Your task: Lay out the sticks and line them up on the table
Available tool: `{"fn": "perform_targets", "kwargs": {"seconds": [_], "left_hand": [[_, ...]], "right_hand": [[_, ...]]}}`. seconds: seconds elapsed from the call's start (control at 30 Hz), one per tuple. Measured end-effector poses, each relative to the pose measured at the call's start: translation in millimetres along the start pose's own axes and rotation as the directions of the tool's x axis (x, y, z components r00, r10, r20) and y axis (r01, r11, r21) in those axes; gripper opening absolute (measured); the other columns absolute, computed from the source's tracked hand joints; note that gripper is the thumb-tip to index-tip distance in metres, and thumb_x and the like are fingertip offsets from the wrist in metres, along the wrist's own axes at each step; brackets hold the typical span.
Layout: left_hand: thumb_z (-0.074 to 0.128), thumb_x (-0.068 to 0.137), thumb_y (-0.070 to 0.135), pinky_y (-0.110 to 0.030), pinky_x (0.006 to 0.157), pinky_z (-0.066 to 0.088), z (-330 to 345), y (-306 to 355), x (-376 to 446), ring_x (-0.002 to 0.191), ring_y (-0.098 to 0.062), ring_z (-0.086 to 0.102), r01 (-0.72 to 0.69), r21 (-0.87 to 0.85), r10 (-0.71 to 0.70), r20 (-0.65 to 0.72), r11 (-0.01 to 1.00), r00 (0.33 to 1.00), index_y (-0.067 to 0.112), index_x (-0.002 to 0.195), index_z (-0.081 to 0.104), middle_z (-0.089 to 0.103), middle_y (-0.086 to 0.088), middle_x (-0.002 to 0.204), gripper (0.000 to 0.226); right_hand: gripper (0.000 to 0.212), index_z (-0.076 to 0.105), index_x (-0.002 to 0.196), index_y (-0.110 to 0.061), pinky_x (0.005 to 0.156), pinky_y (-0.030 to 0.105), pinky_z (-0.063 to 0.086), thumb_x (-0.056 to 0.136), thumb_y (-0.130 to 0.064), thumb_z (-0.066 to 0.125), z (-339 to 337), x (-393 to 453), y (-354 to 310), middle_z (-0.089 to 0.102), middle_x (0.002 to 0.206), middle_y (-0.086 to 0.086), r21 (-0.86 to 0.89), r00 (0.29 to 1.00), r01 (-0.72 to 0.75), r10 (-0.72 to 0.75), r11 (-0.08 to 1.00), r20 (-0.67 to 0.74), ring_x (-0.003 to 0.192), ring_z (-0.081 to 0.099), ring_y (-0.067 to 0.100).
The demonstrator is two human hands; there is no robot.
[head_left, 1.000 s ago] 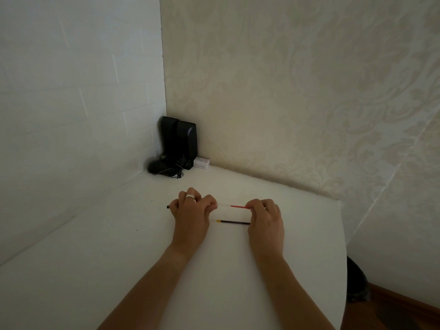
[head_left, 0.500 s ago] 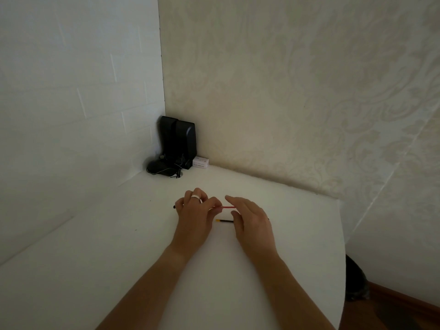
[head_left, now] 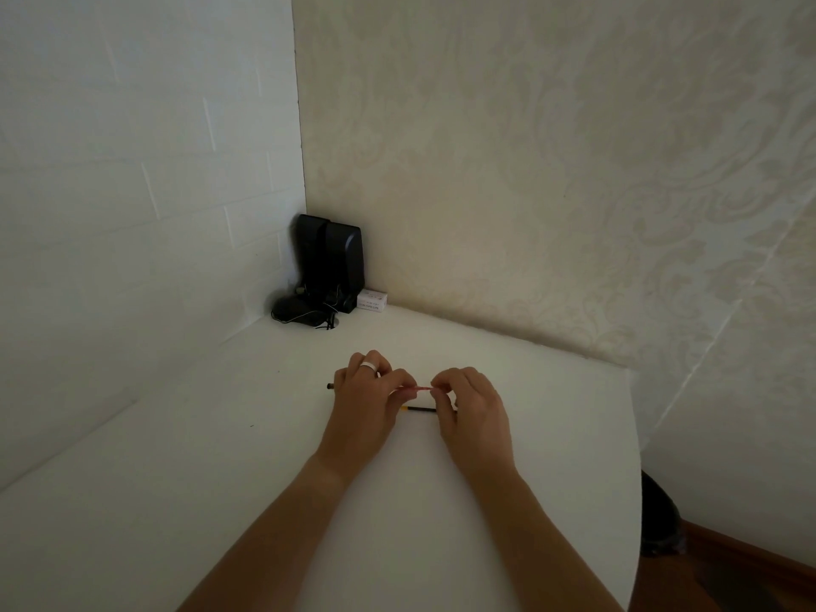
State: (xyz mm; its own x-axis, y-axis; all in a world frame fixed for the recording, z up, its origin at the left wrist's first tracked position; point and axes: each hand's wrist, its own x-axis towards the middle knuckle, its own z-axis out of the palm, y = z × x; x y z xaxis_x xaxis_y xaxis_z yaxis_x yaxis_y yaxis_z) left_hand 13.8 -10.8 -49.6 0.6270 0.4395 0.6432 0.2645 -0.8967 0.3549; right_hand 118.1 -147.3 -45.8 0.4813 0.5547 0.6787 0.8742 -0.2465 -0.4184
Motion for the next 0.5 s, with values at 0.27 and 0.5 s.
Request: {"fn": "perform_targets", "kwargs": {"seconds": [0.27,0.5], "left_hand": [[0.063,0.091,0.038,-0.033,0.071,0.043,-1.4,-0.2,0.3,0.084,-0.011,0.042,-0.067,-0.065,0.069,0.023,0.996,0.997,0.032,0.093,0.070,0.044,0.010,0.086,0.010],[0.059,0.094,0.037,-0.032,0.074,0.047,-3.9,1.8,0.2,0.085,-0.012,0.043,-0.087,-0.123,0.091,0.028,0.989,0.995,0.026,0.095,0.072,0.046,0.008,0.086,0.017]], "right_hand": [[0.006,0.063,0.088,-0.017,0.064,0.030,0.048,0.091,-0.012,0.063,-1.5,1.2,-4.5,0.059,0.085,-0.004,0.011,1.000,0.030,-0.030,0.999,0.006,0.076,0.052,0.012],[0.008,0.060,0.086,-0.016,0.059,0.031,0.045,0.093,-0.011,0.060,-2.5,1.6,-8.0,0.056,0.081,-0.003,0.002,0.999,0.044,-0.044,0.999,0.022,0.071,0.050,0.015]]}}
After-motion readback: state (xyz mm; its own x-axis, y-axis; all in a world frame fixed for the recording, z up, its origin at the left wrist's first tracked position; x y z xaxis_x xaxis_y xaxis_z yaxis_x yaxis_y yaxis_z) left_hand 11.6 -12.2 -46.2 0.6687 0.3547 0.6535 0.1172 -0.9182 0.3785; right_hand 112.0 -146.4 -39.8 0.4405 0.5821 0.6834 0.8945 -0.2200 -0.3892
